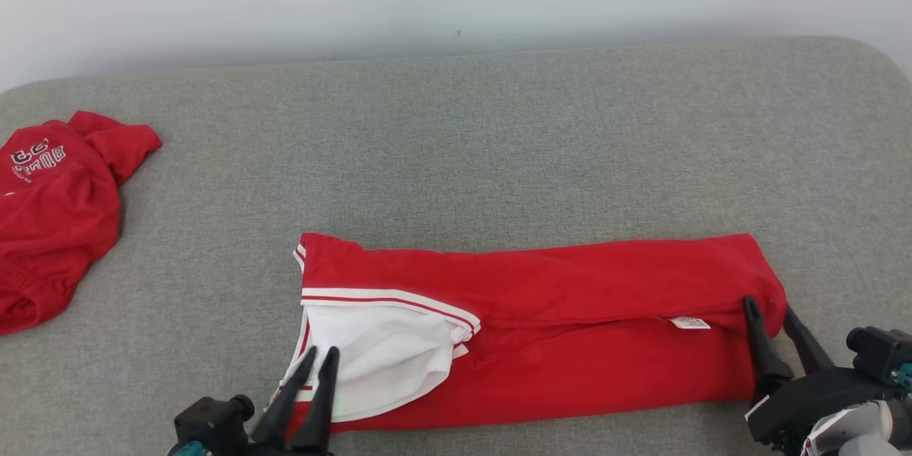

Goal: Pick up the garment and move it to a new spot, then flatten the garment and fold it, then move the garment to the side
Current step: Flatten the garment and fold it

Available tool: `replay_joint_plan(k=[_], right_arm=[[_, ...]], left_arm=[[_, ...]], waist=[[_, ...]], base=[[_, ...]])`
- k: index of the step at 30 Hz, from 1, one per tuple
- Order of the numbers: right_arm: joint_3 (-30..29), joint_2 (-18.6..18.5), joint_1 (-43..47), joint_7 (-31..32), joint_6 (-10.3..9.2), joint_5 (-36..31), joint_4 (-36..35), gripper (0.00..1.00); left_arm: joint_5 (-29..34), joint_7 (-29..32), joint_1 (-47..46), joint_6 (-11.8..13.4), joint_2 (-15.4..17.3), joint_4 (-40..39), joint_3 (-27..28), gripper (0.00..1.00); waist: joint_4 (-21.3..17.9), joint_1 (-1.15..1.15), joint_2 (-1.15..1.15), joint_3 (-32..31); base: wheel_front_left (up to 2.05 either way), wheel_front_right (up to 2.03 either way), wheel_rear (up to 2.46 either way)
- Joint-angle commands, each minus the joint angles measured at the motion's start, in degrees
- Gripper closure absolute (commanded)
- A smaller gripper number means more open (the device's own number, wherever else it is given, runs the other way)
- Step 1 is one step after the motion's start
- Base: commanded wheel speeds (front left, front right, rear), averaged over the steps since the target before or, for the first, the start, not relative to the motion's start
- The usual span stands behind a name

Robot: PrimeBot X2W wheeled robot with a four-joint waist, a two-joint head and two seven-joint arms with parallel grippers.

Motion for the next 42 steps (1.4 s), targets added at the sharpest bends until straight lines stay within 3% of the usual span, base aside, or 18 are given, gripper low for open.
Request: replay_joint_plan(k=[1,10,17,31,32,33,34,42], right_arm=[[-0.46,0.23,0.81,0.09,-0.14,-0.68,-0.29,0.0],[-3.15,-0.59,0.24,1.61,-0.14,-2.9,-1.9,0.0],[-2.82,-0.88,-2.35,4.6,-0.14,-4.45,1.98,0.0],[1.04,0.72,-8.24,7.96,-0.14,-3.93,15.83,0.0],[1.6,0.78,-8.38,8.18,-0.14,-3.75,16.33,0.13],[2.5,0.72,-8.52,8.17,-0.14,-3.04,17.35,0.95],[2.87,0.66,-8.59,8.16,-0.14,-2.68,17.87,1.0],[2.52,-2.66,-10.39,5.92,-0.17,-0.63,20.68,1.0]], left_arm=[[1.55,-0.18,0.6,-0.1,-0.55,0.24,1.14,0.0],[13.98,-0.18,3.14,0.32,-5.78,-5.09,15.1,0.0],[23.74,-0.19,5.63,-1.51,-9.76,-8.95,24.94,0.0],[32.0,-0.19,7.83,-6.44,-15.07,-6.25,31.86,0.0],[32.27,-0.19,7.92,-6.52,-15.27,-6.06,32.09,0.0],[32.67,-0.19,8.09,-6.9,-15.59,-5.72,32.7,0.0],[32.9,-0.19,8.26,-6.99,-15.74,-5.61,32.96,0.0],[33.57,-0.19,8.78,-7.49,-16.53,-5.24,34.12,0.0]], waist=[[0.12,0.01,0.0,-0.13],[0.14,0.01,0.0,-0.49],[0.31,0.01,0.0,-0.63],[2.53,0.01,0.0,-1.03],[2.61,0.01,0.0,-1.1],[2.71,0.01,0.0,-1.26],[2.71,0.01,0.0,-1.35],[2.14,0.01,0.0,-2.07]], base=[[0.0,0.0,0.0],[0.0,0.0,0.0],[0.0,0.0,0.0],[0.0,0.0,0.0],[0.0,0.0,0.0],[0.0,0.0,0.0],[0.0,0.0,0.0],[0.0,0.0,0.0]])
